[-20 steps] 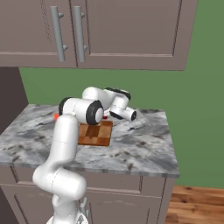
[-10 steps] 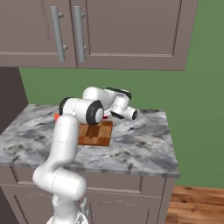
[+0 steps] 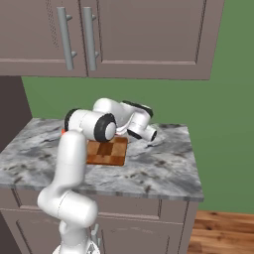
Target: Retrieve the reheated potato from the microwave, then place the potato, cheese, and condiment on the cutting board.
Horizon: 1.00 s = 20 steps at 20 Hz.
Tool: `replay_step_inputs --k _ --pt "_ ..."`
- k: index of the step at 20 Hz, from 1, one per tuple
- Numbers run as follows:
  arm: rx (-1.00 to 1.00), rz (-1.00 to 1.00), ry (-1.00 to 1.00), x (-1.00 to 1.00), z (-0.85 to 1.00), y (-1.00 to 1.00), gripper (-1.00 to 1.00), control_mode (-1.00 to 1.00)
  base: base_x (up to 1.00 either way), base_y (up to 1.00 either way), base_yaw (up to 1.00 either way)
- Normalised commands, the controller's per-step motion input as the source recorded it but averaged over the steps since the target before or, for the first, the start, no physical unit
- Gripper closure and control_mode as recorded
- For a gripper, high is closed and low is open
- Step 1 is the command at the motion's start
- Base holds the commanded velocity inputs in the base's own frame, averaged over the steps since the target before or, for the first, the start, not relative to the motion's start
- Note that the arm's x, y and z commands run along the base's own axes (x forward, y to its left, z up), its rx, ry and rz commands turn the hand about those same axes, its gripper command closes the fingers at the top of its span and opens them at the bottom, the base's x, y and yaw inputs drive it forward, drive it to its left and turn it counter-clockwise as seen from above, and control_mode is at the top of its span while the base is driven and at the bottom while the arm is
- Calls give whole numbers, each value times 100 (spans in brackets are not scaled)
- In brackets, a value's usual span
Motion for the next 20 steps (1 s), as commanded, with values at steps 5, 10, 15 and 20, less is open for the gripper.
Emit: replay_step_inputs --k 5,10,15,20 --pt "0 0 0 -36 30 13 100 -100 0 0 0" --pt "0 0 0 -46 27 2 100 -100 0 0 0" --pt "0 0 0 -59 8 6 100 -100 0 0 0" --pt "0 0 0 -51 14 13 100 -100 0 0 0"
